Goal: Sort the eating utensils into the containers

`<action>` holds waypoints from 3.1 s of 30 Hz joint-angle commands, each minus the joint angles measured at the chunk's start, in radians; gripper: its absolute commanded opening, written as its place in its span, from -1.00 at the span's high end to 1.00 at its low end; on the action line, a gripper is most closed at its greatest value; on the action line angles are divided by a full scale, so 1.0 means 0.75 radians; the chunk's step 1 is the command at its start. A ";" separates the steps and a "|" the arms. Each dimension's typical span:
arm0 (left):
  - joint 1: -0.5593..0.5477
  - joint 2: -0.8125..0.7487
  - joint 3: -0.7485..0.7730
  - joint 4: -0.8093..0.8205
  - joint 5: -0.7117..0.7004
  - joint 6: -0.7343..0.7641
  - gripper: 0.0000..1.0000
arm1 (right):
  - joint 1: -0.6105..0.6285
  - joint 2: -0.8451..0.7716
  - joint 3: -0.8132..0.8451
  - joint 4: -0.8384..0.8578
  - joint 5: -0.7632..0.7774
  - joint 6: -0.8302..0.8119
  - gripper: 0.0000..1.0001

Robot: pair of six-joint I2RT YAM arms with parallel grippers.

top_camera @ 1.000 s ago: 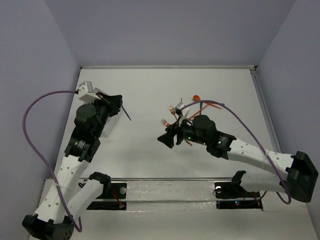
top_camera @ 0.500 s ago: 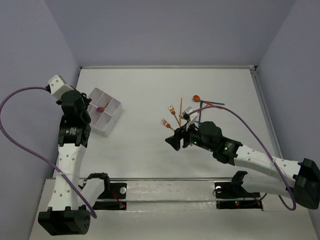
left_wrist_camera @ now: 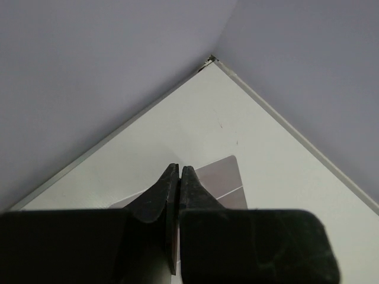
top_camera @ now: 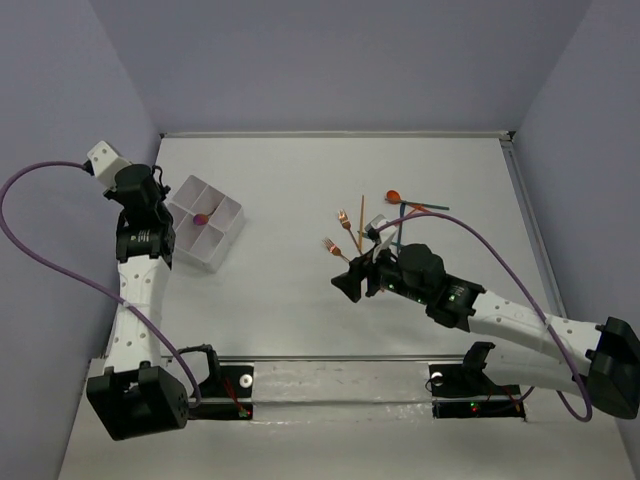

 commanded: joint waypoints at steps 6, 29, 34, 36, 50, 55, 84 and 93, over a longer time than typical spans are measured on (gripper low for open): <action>0.038 0.014 0.027 0.229 0.121 -0.015 0.89 | 0.005 -0.035 -0.007 0.054 -0.018 -0.007 -0.46; 0.038 0.165 -0.067 0.305 0.125 -0.017 0.07 | 0.005 -0.004 -0.005 0.033 0.078 -0.022 -0.46; 0.038 0.124 -0.063 0.288 0.144 -0.030 -0.48 | 0.005 0.043 0.013 -0.005 0.152 -0.038 -0.43; 0.038 0.098 -0.049 0.274 0.178 -0.044 -0.63 | 0.005 0.090 0.032 -0.022 0.197 -0.042 -0.40; -0.036 -0.313 -0.326 0.182 0.978 -0.148 -0.76 | -0.187 0.374 0.126 -0.167 0.279 0.027 -0.07; -0.050 -0.505 -0.517 0.157 1.201 -0.103 -0.76 | -0.212 0.482 0.187 -0.245 0.328 0.021 -0.01; -0.120 -0.618 -0.562 0.092 1.346 -0.087 -0.76 | -0.279 0.980 0.486 -0.343 0.109 -0.138 0.25; -0.179 -0.532 -0.556 0.086 1.354 -0.087 -0.74 | -0.279 1.012 0.467 -0.384 0.040 -0.136 0.86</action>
